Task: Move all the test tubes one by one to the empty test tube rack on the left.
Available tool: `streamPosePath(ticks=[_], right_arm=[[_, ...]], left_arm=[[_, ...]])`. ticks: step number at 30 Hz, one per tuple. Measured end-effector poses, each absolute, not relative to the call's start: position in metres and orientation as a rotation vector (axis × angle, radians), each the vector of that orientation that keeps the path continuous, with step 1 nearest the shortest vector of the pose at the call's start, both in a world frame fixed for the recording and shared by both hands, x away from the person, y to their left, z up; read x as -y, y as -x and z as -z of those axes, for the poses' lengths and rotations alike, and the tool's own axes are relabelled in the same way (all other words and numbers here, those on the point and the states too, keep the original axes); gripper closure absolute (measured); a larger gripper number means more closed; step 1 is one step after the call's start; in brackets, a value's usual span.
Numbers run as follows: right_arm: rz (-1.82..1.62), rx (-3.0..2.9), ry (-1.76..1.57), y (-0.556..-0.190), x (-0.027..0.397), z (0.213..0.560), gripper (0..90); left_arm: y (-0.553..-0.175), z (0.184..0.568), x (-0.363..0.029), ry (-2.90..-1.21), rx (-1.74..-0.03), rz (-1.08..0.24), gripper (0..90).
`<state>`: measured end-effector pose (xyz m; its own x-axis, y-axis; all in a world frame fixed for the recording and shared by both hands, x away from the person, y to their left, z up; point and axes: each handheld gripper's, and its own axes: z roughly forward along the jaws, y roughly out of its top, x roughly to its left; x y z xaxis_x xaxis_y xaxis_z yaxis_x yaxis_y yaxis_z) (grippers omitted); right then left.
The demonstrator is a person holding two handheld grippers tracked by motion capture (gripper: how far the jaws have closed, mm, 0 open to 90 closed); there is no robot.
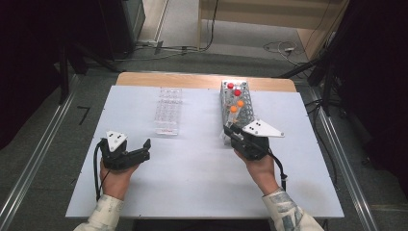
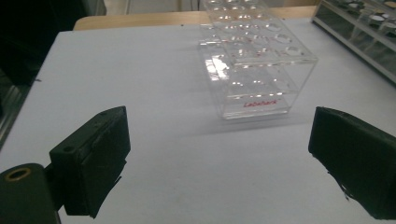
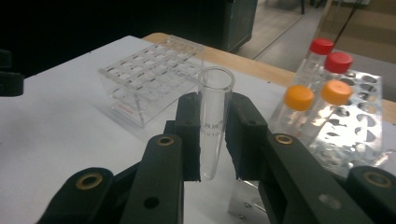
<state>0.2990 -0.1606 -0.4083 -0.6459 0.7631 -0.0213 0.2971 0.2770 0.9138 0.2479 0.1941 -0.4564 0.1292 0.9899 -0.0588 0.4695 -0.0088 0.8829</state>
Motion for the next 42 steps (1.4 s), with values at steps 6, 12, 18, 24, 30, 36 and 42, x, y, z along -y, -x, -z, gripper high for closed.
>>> streamPosePath(ticks=[6, 12, 18, 24, 30, 36, 42], right_arm=[[-1.319, -2.166, -0.908, -0.295, 0.142, 0.420, 73.1], [-1.310, -2.211, -0.893, -0.294, 0.132, 0.429, 73.1], [-1.291, -2.262, -0.864, -0.293, 0.115, 0.440, 73.1], [-1.295, -2.289, -0.824, -0.291, 0.104, 0.444, 73.1], [-1.296, -2.303, -0.809, -0.291, 0.096, 0.445, 73.1], [-1.294, -2.313, -0.800, -0.290, 0.089, 0.446, 73.1], [-1.296, -2.319, -0.786, -0.288, 0.087, 0.446, 73.1]], left_arm=[[-0.244, 0.447, -0.171, -1.623, -1.362, -0.776, 10.1], [-0.245, 0.435, -0.144, -1.678, -1.275, -0.659, 11.2], [-0.249, 0.426, -0.124, -1.711, -1.224, -0.622, 12.0], [-0.257, 0.423, -0.112, -1.738, -1.189, -0.561, 14.8], [-0.261, 0.422, -0.106, -1.739, -1.161, -0.548, 19.2], [-0.262, 0.417, -0.098, -1.725, -1.085, -0.519, 40.8], [-0.266, 0.415, -0.086, -1.768, -1.044, -0.495, 51.8]])
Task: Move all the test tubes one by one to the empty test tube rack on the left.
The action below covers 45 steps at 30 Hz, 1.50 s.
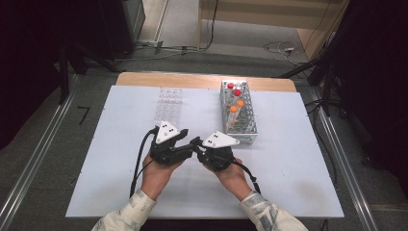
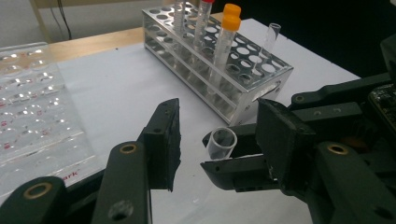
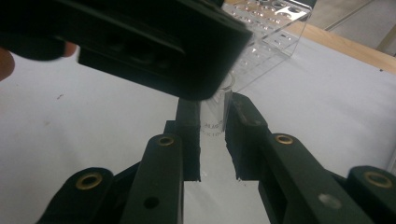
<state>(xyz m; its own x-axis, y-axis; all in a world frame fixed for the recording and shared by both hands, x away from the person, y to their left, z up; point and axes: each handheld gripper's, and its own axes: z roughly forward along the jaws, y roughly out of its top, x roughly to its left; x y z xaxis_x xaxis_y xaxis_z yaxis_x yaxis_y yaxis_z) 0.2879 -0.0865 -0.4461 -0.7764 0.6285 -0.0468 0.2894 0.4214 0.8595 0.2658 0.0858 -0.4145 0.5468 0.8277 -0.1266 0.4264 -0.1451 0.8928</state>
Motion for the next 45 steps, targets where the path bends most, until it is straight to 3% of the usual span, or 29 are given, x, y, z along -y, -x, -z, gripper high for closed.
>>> streamPosePath(ticks=[9, 33, 36, 38, 39, 45], right_arm=[[-1.292, -2.312, -0.782, -0.287, 0.087, 0.446, 73.1], [-1.276, -2.306, -0.781, -0.286, 0.086, 0.448, 72.2], [-1.287, -2.325, -0.788, -0.288, 0.087, 0.448, 56.5], [-1.292, -2.332, -0.788, -0.289, 0.087, 0.447, 53.4], [-1.295, -2.344, -0.803, -0.290, 0.089, 0.447, 47.5], [-1.300, -2.347, -0.784, -0.290, 0.095, 0.444, 42.5]], left_arm=[[-0.268, 0.416, -0.080, -1.796, -1.047, -0.513, 66.9], [-0.272, 0.418, -0.080, -1.846, -1.064, -0.469, 77.5], [-0.273, 0.418, -0.080, -1.849, -1.063, -0.470, 77.5], [-0.274, 0.418, -0.080, -1.848, -1.063, -0.471, 77.5], [-0.275, 0.417, -0.081, -1.846, -1.064, -0.475, 77.5], [-0.281, 0.410, -0.087, -1.809, -1.080, -0.481, 77.5]])
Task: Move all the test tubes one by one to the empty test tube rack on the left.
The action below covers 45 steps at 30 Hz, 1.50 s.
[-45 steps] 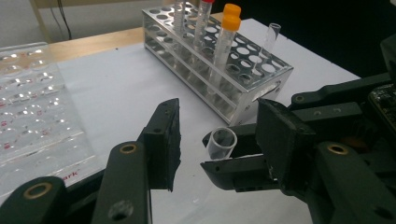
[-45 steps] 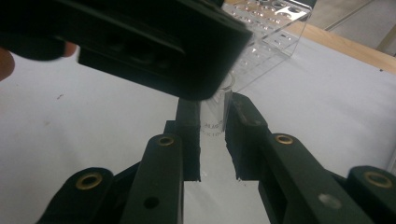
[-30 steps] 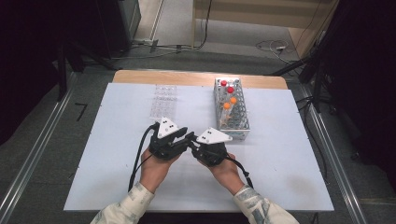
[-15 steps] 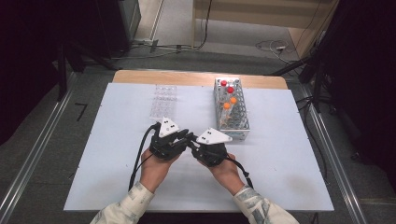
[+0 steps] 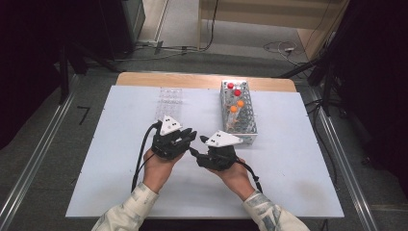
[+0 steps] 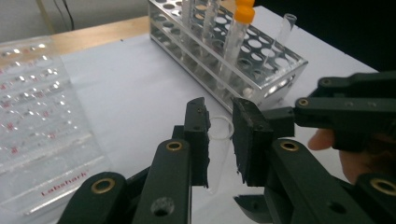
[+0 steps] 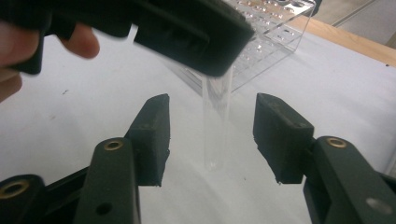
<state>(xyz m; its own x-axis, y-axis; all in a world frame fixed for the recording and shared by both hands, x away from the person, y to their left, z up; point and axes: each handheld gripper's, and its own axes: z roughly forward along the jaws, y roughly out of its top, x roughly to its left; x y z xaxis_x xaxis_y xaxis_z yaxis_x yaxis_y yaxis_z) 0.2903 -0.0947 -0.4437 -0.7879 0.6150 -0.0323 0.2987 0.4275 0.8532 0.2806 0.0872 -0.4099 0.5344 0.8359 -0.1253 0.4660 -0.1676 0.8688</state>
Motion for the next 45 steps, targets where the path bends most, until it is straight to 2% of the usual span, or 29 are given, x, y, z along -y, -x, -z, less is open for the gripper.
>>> streamPosePath(ticks=[23, 36, 45], right_arm=[[-1.316, -2.310, -0.840, -0.293, 0.121, 0.437, 38.1], [-1.321, -2.302, -0.861, -0.295, 0.126, 0.436, 38.2], [-1.317, -2.296, -0.869, -0.295, 0.128, 0.436, 38.2]], left_arm=[[-0.331, 0.374, -0.117, -1.726, -1.183, -0.574, 77.5], [-0.350, 0.363, -0.137, -1.674, -1.239, -0.654, 77.5], [-0.364, 0.370, -0.144, -1.662, -1.281, -0.683, 77.5]])
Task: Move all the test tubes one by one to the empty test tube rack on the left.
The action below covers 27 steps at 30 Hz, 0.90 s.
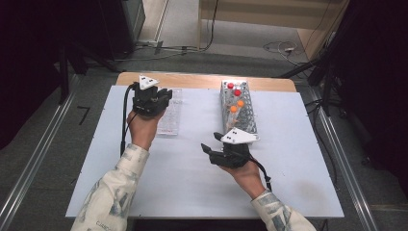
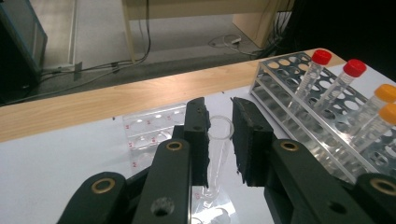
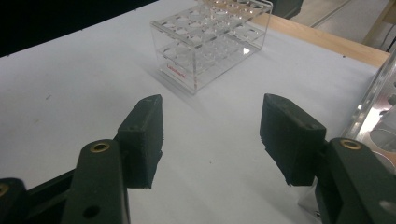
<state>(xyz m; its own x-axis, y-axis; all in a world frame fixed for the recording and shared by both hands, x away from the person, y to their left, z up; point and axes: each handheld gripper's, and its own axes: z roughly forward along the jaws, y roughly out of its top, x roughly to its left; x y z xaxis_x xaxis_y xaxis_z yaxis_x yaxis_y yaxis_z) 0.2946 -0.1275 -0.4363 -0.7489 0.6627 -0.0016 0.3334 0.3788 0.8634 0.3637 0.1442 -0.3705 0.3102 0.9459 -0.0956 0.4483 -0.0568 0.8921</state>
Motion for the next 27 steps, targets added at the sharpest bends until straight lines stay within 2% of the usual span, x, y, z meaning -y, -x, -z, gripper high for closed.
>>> streamPosePath(ticks=[6, 27], right_arm=[[-1.318, -2.291, -0.871, -0.294, 0.128, 0.436, 38.2], [-1.307, -2.293, -0.876, -0.293, 0.126, 0.438, 38.2]], left_arm=[[-0.365, 0.375, -0.139, -1.705, -1.274, -0.734, 77.5], [-0.372, 0.423, -0.125, -1.807, -1.300, -0.737, 76.4]])
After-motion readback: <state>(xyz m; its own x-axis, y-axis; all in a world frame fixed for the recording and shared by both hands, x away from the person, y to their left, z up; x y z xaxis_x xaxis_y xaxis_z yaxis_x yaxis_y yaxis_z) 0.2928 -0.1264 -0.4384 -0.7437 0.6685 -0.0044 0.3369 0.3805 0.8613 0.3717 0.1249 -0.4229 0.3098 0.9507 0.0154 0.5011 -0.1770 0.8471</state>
